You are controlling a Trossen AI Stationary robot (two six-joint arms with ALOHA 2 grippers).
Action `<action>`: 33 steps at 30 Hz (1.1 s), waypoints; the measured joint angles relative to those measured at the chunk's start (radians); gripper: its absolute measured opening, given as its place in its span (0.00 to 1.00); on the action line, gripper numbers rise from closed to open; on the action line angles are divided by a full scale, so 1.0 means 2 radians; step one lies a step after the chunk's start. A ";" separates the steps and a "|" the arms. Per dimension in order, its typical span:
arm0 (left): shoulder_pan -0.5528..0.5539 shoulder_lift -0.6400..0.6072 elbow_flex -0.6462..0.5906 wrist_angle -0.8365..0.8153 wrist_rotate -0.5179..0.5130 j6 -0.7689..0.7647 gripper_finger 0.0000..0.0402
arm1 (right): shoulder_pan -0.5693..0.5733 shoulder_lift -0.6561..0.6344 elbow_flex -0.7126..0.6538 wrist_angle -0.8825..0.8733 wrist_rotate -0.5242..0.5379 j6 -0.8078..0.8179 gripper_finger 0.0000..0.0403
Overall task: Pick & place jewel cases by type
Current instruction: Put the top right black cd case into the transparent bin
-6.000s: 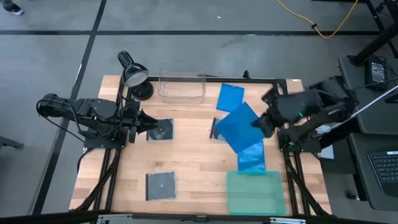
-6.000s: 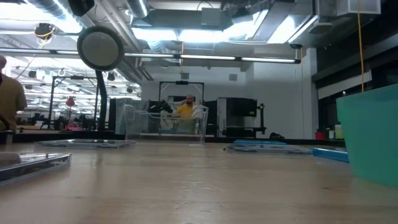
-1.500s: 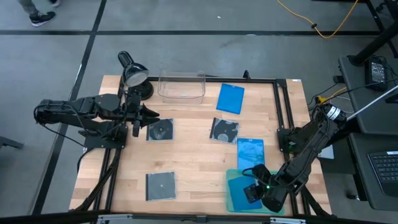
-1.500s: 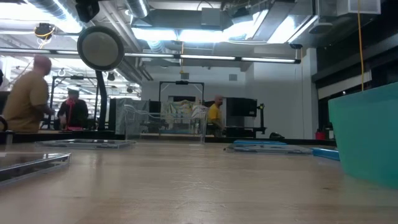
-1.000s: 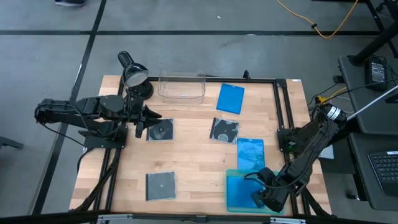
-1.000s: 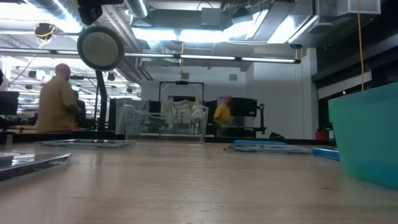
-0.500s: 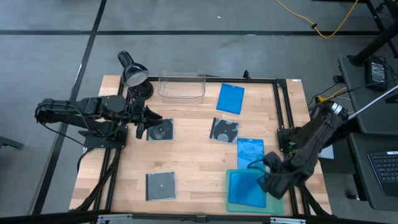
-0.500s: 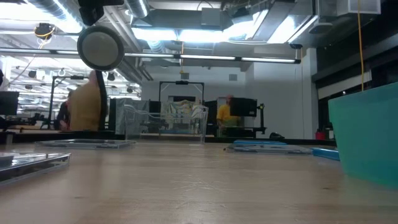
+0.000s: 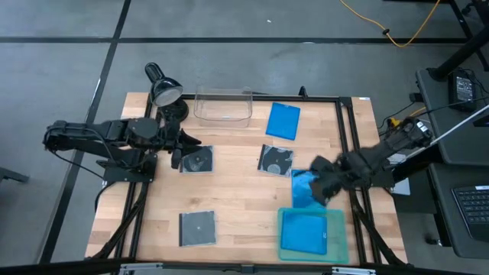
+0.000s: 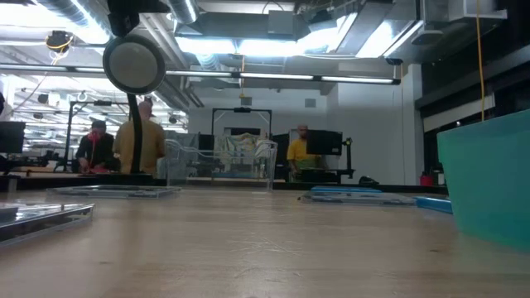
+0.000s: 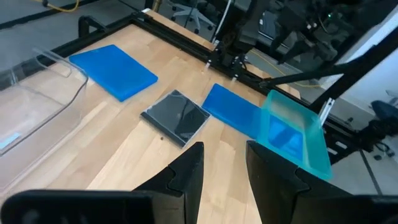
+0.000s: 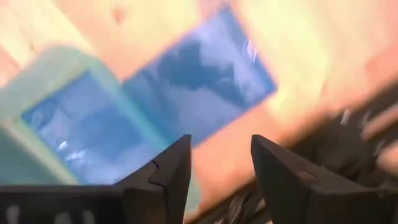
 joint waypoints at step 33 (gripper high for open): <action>0.010 0.229 0.000 0.103 -0.059 -0.115 0.28 | -0.395 0.001 -0.269 0.340 -0.147 -0.476 0.01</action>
